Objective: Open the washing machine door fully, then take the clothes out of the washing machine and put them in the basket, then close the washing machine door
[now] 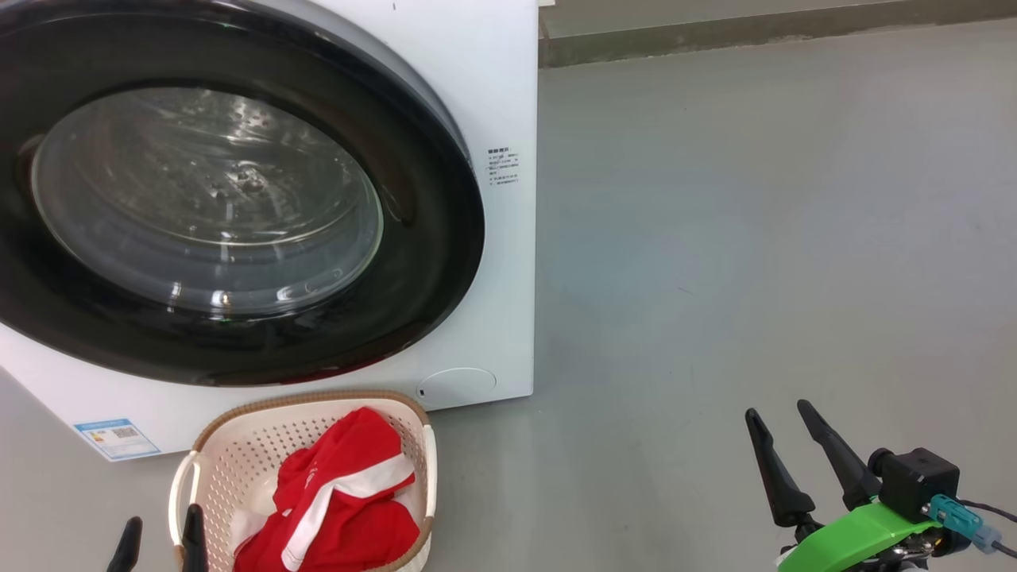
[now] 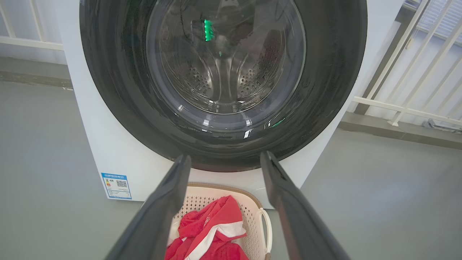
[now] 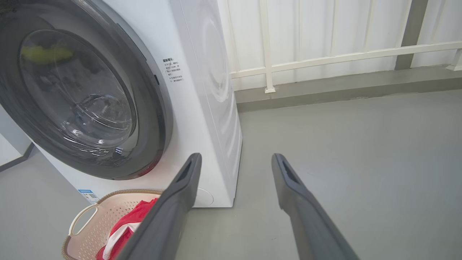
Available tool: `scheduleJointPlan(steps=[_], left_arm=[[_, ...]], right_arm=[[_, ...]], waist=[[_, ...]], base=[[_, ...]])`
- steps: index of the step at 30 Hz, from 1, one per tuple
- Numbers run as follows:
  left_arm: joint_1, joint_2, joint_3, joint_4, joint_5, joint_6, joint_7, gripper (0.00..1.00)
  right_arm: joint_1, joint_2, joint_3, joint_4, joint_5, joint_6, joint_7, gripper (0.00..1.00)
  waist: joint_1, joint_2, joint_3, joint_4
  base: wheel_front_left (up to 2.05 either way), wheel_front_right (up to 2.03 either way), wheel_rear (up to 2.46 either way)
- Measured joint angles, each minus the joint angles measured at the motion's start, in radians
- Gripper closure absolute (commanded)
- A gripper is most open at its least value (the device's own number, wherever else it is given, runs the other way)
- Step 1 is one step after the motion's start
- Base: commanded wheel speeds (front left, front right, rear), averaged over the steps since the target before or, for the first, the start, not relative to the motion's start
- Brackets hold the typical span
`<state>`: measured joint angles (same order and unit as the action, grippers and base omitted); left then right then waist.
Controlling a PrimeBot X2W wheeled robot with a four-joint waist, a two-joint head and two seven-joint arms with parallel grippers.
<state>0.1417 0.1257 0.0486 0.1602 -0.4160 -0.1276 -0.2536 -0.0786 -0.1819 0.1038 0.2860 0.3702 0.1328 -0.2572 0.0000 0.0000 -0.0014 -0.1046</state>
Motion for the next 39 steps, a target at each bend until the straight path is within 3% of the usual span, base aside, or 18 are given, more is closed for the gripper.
scheduleJointPlan(steps=[28, 29, 39], left_arm=[[0.001, -0.001, 0.007, -0.007, 0.002, 0.000, 0.000, 0.00], [0.001, -0.001, 0.007, -0.003, 0.002, 0.000, 0.000, 1.00], [0.002, -0.064, -0.017, 0.092, -0.016, 0.000, 0.016, 1.00]], right_arm=[[0.023, 0.015, -0.023, -0.031, -0.016, 0.000, 0.000, 0.00], [0.022, 0.015, -0.022, -0.027, -0.015, 0.000, 0.000, 1.00], [0.069, 0.051, -0.017, 0.077, 0.003, 0.000, 0.009, 1.00]], waist=[[0.0000, 0.0000, 0.003, -0.001], [0.0000, 0.0000, 0.003, -0.001], [0.0000, 0.0000, 0.003, 0.001]], base=[[0.00, 0.00, 0.00], [0.00, 0.00, 0.00], [0.00, 0.00, 0.00]])
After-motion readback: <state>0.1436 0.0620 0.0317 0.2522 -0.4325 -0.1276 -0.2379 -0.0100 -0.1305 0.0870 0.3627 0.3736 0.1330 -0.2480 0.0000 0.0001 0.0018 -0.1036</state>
